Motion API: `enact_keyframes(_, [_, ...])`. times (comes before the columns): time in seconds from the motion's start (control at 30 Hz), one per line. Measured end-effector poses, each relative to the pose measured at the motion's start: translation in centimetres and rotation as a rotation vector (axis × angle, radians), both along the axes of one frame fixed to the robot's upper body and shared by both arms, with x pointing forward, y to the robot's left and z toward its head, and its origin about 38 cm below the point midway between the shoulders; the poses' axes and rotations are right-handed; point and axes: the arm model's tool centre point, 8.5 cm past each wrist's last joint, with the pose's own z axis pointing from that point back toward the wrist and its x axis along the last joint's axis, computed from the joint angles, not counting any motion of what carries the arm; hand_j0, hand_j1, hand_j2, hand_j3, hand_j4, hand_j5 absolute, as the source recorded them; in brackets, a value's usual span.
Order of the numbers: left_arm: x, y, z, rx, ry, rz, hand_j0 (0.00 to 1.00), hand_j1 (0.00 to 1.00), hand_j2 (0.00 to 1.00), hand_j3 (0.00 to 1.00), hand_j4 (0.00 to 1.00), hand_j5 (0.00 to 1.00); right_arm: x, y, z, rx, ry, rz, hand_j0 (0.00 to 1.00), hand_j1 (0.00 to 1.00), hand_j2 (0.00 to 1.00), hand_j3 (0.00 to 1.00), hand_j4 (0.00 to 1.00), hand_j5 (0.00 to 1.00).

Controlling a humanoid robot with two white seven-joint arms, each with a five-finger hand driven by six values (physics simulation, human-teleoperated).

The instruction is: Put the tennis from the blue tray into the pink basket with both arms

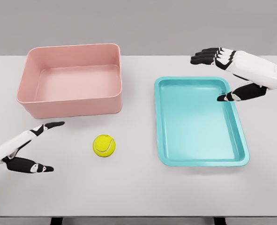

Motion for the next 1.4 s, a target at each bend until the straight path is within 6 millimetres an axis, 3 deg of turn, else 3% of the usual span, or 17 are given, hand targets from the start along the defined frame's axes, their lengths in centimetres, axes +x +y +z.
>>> enact_keyframes(0.3, [1.3,-3.3,0.0,-0.011,-0.102,-0.041,1.00,1.00,1.00,1.00,1.00,1.00,-0.2,-0.2,0.4,-0.005,-0.008,0.000,1.00,1.00,1.00,1.00,1.00,1.00])
enact_keyframes(0.7, [1.5,-7.6,-1.3,-0.063,-0.117,-0.106,1.00,1.00,1.00,1.00,1.00,1.00,-1.1,0.9,0.9,-0.013,-0.028,0.041,1.00,1.00,1.00,1.00,1.00,1.00])
enact_keyframes(1.2, [2.0,-11.3,-2.0,-0.153,-0.119,-0.138,0.99,0.99,0.99,0.99,0.99,0.99,-1.3,1.0,0.4,-0.014,-0.012,0.044,1.00,1.00,1.00,1.00,1.00,1.00])
enact_keyframes(1.4, [2.5,-11.8,-2.3,-0.190,-0.091,-0.120,0.99,0.99,0.99,0.99,0.99,0.99,-1.3,0.8,0.4,-0.019,-0.012,0.042,1.00,1.00,1.00,1.00,1.00,1.00])
